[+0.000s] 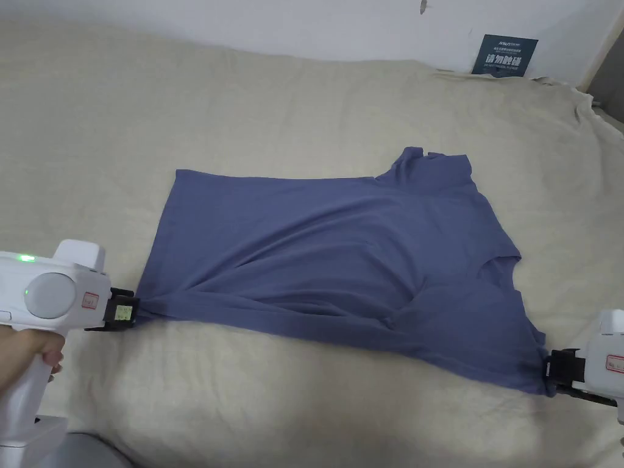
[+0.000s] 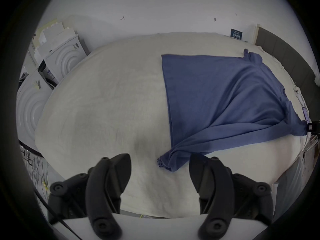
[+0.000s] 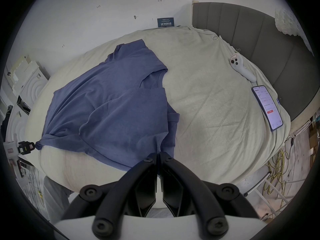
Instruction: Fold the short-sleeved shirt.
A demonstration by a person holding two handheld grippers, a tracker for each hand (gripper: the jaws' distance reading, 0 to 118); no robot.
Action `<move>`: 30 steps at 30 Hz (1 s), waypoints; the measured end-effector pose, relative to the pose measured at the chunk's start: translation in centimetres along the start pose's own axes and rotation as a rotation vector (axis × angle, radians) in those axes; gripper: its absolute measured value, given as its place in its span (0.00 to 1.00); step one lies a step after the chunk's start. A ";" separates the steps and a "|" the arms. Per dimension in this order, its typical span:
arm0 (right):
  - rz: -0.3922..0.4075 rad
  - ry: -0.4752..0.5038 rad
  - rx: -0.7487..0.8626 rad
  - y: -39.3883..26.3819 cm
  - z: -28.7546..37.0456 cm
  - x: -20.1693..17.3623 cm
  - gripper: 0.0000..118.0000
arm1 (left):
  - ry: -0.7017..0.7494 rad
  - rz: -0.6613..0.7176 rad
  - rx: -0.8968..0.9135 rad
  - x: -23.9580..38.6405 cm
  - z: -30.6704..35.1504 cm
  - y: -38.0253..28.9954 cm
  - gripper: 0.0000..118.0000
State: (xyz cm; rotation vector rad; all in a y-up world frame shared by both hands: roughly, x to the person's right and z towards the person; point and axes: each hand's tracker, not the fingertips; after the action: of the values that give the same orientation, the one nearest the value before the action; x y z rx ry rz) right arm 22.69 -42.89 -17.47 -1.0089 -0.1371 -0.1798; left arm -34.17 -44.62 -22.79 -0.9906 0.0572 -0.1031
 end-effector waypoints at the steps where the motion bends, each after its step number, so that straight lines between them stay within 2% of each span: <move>1: 0.001 -0.002 -0.003 0.0 0.0 0.0 0.02 | -0.015 0.015 0.000 0.1 -0.3 -0.2 0.58; 2: -0.001 -0.005 -0.006 0.0 0.0 0.0 0.02 | -0.033 0.030 0.005 0.1 -0.3 -0.3 0.53; 6: -0.012 -0.010 -0.014 0.1 -0.4 0.1 0.02 | -0.046 0.047 0.014 0.7 -1.2 -0.4 0.16; 9: -0.015 -0.015 -0.019 0.2 -0.7 0.0 0.02 | -0.060 0.058 -0.007 1.2 -2.0 -0.6 0.04; 12: -0.016 -0.012 -0.025 0.2 -0.8 0.0 0.02 | -0.064 0.069 0.001 0.9 -2.0 -0.8 0.00; 15: -0.023 -0.007 -0.011 0.3 -0.4 0.1 0.02 | -0.071 0.083 0.029 0.5 -0.7 -1.1 0.00; 20: -0.035 0.008 0.054 1.1 2.2 1.0 0.02 | -0.122 0.222 0.165 -1.4 3.1 -1.0 0.00; 23: -0.069 0.037 0.101 1.9 4.2 1.8 0.02 | -0.118 0.226 0.227 -1.8 4.7 -0.3 0.00; 28: -0.052 0.042 0.178 2.8 7.0 2.0 0.01 | -0.116 0.219 0.309 -1.9 6.9 0.8 0.00; 30: -0.080 0.078 0.211 3.3 7.9 2.2 0.01 | -0.115 0.217 0.328 -1.9 7.4 1.4 0.00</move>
State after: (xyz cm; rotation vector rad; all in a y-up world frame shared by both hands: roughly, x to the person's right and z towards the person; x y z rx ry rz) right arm 25.29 -34.66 -15.60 -0.7853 -0.1227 -0.2718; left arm -35.28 -37.46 -19.93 -0.6562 0.0399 0.1401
